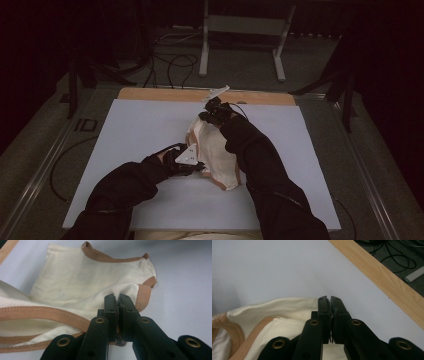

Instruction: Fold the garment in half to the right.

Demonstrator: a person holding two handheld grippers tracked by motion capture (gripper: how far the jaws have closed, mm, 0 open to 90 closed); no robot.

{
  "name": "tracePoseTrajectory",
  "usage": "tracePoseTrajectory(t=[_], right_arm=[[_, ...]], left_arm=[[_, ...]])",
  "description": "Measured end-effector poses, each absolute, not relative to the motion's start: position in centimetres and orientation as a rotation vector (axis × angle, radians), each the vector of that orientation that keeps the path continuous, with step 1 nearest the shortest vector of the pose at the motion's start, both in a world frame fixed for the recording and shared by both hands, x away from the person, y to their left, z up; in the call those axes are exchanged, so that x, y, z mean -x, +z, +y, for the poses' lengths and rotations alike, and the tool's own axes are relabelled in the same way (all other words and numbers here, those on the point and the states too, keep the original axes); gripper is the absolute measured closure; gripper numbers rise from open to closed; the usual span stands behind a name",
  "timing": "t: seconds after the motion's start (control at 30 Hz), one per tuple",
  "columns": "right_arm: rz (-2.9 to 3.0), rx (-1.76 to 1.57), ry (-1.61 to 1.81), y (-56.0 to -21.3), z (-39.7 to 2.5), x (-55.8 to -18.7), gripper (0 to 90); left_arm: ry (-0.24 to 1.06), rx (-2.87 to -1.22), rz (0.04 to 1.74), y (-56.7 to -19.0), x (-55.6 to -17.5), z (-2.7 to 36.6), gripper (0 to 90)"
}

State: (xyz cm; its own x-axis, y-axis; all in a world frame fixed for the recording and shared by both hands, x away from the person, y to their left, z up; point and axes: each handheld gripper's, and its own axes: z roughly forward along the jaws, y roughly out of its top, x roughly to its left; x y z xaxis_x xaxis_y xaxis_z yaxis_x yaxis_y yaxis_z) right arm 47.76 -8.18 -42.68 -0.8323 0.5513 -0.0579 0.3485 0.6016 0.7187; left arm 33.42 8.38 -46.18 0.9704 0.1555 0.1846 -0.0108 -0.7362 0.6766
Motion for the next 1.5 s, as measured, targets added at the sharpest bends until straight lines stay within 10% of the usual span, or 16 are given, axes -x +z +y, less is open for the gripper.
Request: tracePoseTrajectory(t=[1.5], right_arm=[[2.425, -0.874, 1.113, -42.4, -16.5, -46.7, 87.7]], left_arm=[[0.261, -2.395, 0.025, -46.1, -34.3, 3.6, 86.6]])
